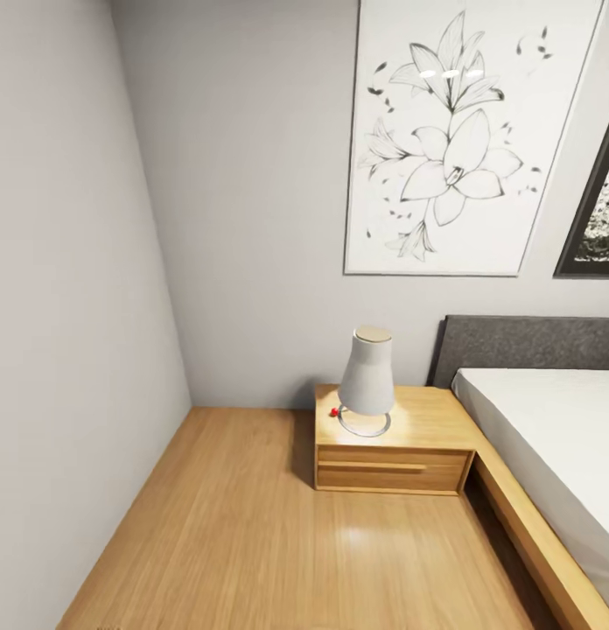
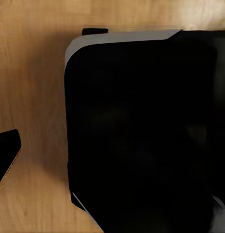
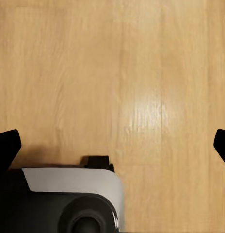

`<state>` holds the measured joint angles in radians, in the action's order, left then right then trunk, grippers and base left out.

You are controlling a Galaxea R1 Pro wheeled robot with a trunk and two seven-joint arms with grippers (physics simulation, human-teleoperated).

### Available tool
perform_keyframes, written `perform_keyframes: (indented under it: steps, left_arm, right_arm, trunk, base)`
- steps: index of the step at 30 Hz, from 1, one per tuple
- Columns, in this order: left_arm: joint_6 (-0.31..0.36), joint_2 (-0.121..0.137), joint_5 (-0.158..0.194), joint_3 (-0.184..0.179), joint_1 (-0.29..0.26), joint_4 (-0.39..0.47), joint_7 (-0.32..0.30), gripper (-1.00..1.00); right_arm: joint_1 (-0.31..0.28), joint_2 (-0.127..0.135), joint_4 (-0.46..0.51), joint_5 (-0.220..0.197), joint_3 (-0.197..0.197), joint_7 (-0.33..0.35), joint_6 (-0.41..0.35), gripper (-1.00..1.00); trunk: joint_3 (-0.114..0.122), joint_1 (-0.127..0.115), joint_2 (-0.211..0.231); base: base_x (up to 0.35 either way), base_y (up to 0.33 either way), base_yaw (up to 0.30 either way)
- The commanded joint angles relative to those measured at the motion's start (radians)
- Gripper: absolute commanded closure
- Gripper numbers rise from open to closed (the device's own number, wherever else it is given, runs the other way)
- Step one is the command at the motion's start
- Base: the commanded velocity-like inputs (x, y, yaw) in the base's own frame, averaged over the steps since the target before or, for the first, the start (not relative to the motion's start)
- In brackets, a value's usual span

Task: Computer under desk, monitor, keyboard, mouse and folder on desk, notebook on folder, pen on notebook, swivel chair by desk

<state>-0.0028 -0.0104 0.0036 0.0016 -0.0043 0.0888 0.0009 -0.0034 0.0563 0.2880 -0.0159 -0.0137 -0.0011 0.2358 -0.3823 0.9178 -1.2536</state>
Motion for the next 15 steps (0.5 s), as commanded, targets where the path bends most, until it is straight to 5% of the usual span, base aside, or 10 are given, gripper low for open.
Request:
perform_keyframes:
  steps: [1, 9, 15]
  left_arm:
    - [0.000, -0.001, 0.001, 0.000, 0.000, 0.016, 0.000, -1.00]
    - [-0.002, -0.005, 0.002, 0.000, -0.001, 0.276, 0.001, -1.00]
    - [-0.005, -0.003, 0.048, 0.000, -0.005, 0.373, 0.002, -1.00]
  right_arm:
    - [0.000, 0.003, 0.008, -0.006, -0.005, -0.001, 0.017, -1.00]
    - [-0.003, 0.005, 0.081, -0.044, -0.028, -0.006, 0.406, -1.00]
    - [-0.065, -0.017, 0.091, -0.069, -0.029, -0.005, 0.488, -1.00]
  trunk:
    - [0.002, -0.004, 0.007]
    - [0.027, -0.035, 0.063]
    - [0.043, -0.058, 0.105]
  base:
    - [0.000, 0.000, 0.193]
    - [0.000, 0.000, 0.165]
    - [0.000, 0.000, -0.056]
